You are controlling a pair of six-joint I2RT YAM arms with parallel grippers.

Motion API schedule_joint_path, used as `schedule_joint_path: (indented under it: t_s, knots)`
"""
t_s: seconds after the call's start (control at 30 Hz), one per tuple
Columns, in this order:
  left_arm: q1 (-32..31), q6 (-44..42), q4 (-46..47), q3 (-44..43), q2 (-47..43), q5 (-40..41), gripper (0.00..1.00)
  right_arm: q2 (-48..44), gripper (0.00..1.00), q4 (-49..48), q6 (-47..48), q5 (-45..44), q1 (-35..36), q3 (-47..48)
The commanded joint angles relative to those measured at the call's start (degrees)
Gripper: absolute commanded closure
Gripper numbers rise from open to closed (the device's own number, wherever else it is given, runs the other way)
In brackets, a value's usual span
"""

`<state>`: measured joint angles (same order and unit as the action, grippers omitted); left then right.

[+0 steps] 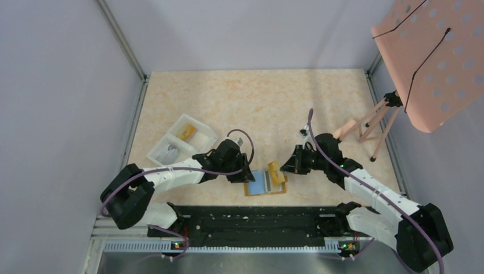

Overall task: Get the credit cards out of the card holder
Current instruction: Remove the credit card from the card holder.

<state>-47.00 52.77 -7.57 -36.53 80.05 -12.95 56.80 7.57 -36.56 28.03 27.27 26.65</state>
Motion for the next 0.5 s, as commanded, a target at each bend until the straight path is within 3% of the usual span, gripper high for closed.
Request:
schedule_joint_path:
  t_s: [0.0, 0.23, 0.47]
  knots:
    - [-0.3, -5.2, -5.8, -5.8, -6.7, 2.6, 0.56, -3.1, 1.0, 5.3, 6.9, 4.9, -0.7, 5.2]
    - [-0.3, -14.8, -13.7, -12.7, -16.4, 1.2, 0.47, -4.1, 1.0, -1.0, 9.9, 25.4, -0.7, 4.8]
    - [-0.2, -19.9, -12.3, -13.3, -19.0, -11.2, 0.47, -5.9, 1.0, -12.5, 3.3, 32.7, -0.5, 1.2]
